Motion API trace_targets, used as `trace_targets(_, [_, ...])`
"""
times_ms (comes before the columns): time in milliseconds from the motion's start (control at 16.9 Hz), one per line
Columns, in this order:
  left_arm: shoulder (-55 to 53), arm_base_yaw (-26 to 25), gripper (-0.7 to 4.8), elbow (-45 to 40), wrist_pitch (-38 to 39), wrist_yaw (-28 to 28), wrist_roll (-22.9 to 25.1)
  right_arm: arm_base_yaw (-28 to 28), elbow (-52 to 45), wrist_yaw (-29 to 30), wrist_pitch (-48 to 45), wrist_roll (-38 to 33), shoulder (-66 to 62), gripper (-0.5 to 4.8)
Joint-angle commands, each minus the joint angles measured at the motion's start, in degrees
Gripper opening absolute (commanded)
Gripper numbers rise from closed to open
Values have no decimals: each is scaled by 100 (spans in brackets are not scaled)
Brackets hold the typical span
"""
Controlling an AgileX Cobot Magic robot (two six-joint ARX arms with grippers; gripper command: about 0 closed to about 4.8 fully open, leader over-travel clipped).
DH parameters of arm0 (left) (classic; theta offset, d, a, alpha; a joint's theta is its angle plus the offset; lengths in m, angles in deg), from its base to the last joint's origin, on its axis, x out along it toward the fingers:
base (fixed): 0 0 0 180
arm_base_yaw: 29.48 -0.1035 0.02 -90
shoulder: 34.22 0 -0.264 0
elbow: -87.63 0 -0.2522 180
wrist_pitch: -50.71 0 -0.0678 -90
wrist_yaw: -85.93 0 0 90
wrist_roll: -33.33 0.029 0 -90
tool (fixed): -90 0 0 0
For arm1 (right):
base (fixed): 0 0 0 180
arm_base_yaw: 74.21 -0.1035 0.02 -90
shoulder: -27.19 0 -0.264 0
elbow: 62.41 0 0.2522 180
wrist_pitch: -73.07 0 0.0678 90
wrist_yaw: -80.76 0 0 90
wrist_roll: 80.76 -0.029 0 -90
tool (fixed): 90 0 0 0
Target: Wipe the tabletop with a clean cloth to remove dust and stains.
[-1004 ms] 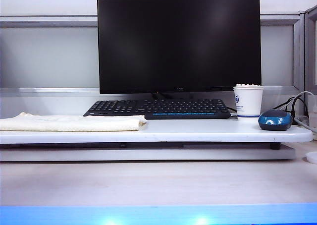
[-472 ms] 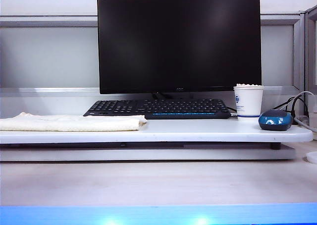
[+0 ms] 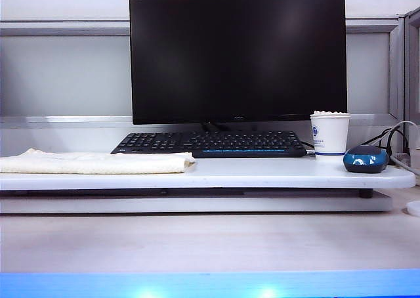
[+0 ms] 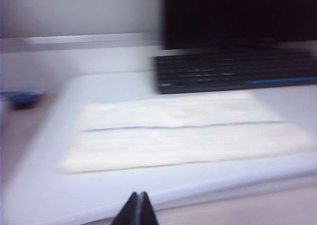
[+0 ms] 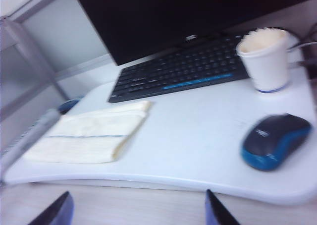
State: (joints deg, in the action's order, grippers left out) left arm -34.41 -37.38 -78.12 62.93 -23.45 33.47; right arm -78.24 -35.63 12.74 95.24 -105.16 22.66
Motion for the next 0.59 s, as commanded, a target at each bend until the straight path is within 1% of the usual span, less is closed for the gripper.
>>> trace_targets(59, [-2, -2, -6, 2, -142, -896, -26, -7, 564, 417, -278, -7, -881, 345])
trace_targets(118, [-2, -2, -6, 2, -144, -1014, -94, -26, 811, 544, -426, -4, -1360, 382])
trace_targets(177, [-2, -2, -6, 2, -144, -1038, -146, -70, 975, 621, -522, -4, -1674, 398])
trace_targets(236, [-2, -2, -6, 2, -142, -1032, -256, -251, 1410, 732, -734, 4, -2481, 415])
trace_targets(295, [-2, -2, -6, 2, -142, -1029, -254, -531, 1818, 758, -835, 63, -3213, 430])
trace_targets(413, [-2, -2, -6, 2, -142, -1032, -254, -905, 2229, 752, -973, 94, -3976, 436])
trace_targets(531, [-2, -2, -6, 2, -144, -1036, -254, -1779, 3174, 638, -1036, 675, -5488, 446])
trace_targets(590, [-2, -2, -6, 2, -144, -1029, -254, -2096, 3574, 472, -1034, 925, -6070, 455])
